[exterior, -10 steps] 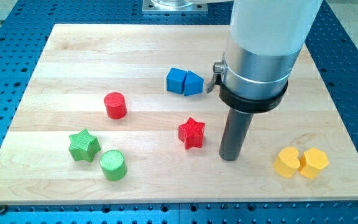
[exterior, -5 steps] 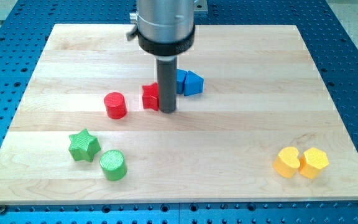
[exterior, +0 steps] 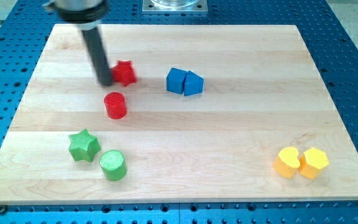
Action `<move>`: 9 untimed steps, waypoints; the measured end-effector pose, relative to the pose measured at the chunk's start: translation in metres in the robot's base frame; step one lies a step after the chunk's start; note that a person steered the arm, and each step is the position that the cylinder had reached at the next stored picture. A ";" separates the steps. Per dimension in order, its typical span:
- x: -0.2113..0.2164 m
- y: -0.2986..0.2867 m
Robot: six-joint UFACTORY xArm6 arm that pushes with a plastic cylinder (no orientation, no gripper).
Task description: Drag the red star towards the top right corner
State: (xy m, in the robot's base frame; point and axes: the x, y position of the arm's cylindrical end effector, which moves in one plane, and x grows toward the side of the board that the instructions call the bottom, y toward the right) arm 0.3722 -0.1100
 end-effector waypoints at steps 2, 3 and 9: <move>-0.027 0.116; -0.029 0.204; -0.123 0.248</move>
